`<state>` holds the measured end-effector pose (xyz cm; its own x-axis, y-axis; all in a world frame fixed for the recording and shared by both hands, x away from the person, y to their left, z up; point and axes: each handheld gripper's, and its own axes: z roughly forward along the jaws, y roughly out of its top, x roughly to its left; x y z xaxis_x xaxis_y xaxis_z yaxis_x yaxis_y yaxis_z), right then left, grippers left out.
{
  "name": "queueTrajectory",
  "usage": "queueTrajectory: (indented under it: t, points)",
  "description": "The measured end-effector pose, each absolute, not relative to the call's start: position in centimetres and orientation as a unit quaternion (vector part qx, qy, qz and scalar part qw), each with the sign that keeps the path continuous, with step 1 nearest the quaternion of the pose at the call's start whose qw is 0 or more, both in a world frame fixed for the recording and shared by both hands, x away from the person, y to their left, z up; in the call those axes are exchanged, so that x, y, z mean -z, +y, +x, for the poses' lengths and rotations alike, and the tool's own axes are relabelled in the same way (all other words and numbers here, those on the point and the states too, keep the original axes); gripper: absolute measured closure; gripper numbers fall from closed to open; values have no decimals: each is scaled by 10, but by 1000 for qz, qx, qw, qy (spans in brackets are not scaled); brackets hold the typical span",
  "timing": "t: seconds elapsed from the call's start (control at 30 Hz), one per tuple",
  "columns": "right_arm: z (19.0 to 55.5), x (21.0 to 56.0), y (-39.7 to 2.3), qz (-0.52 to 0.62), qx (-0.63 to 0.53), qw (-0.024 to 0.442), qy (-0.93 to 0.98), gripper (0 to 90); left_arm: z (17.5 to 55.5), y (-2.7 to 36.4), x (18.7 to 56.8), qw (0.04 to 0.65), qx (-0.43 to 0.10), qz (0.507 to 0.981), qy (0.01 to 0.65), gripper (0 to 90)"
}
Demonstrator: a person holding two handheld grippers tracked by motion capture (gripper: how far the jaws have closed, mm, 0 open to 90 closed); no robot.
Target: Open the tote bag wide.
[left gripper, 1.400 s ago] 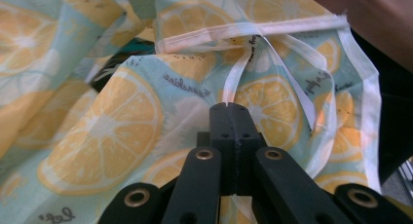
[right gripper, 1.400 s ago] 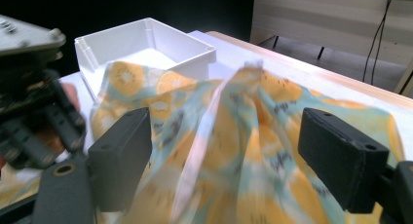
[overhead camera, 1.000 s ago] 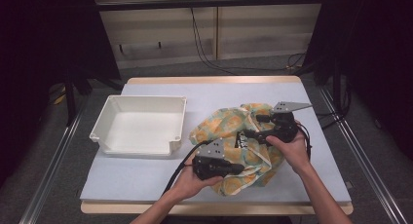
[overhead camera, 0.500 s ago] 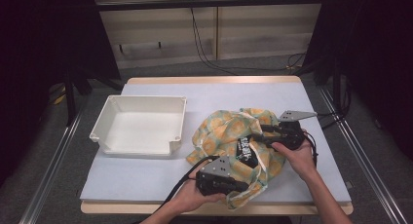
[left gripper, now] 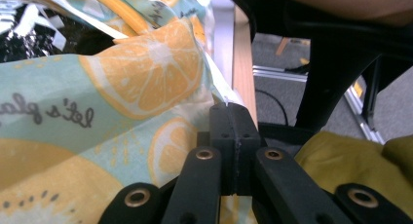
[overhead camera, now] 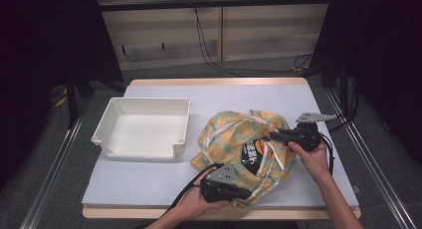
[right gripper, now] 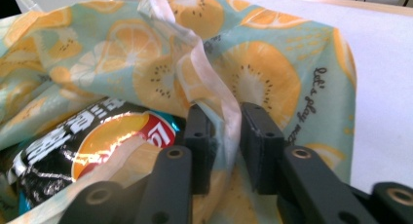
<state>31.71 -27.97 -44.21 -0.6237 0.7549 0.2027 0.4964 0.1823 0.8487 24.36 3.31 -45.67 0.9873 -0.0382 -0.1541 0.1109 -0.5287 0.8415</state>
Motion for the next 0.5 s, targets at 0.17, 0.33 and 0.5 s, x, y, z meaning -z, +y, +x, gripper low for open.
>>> queueTrajectory:
  t: [0.17, 0.33, 0.5]
  points:
    - [305, 430, -279, 401, -502, 138, 754, 595, 243, 43, 442, 508, 61, 858, 32, 800]
    - [293, 420, -279, 399, -505, 146, 751, 521, 245, 56, 425, 538, 48, 840, 42, 730]
    - [283, 414, -280, 393, -517, 139, 748, 501, 250, 66, 413, 557, 32, 828, 56, 687]
